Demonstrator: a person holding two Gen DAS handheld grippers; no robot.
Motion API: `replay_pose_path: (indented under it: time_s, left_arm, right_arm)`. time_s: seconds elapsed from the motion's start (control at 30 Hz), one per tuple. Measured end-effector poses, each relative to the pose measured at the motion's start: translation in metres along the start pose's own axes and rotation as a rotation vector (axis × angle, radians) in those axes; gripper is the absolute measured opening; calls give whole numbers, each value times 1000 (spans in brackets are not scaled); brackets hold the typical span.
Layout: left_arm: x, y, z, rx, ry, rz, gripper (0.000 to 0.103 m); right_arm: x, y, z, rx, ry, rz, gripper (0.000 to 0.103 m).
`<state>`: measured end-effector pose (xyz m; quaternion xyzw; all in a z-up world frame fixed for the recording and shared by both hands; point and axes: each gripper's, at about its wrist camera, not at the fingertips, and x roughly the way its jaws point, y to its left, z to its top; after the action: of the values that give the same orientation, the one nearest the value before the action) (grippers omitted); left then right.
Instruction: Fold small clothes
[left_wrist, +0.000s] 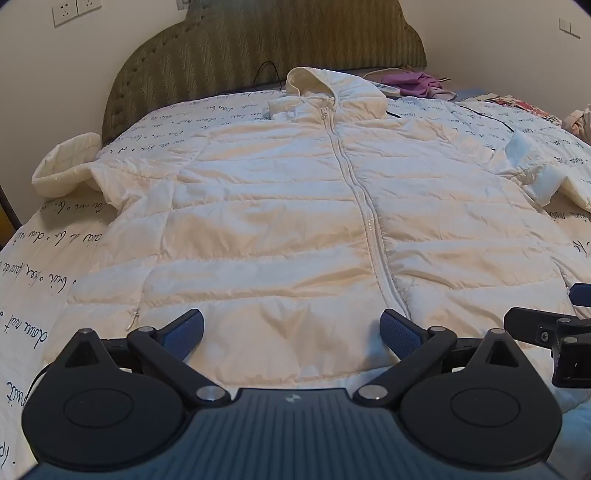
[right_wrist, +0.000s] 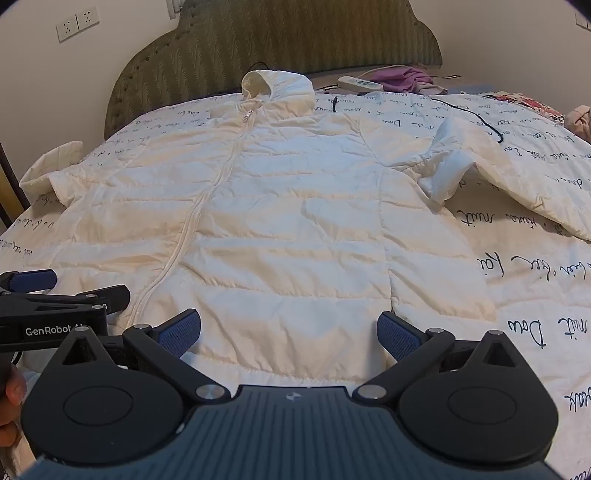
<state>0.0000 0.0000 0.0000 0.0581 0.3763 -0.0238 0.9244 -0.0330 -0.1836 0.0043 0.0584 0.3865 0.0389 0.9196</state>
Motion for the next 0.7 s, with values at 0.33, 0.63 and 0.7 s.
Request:
replay_pose_path:
  time_s: [0.33, 0.63, 0.7]
  left_arm:
    - [-3, -3, 0, 5, -1, -15, 102]
    - [-2, 0, 2, 2, -3, -21, 102]
    - [-2, 0, 1, 4, -1, -21, 102]
  right_arm:
    - [0, 0, -1, 0, 2, 0, 103]
    - [1, -1, -2, 1, 3, 0, 103]
    - [1, -1, -2, 1, 3, -2, 103]
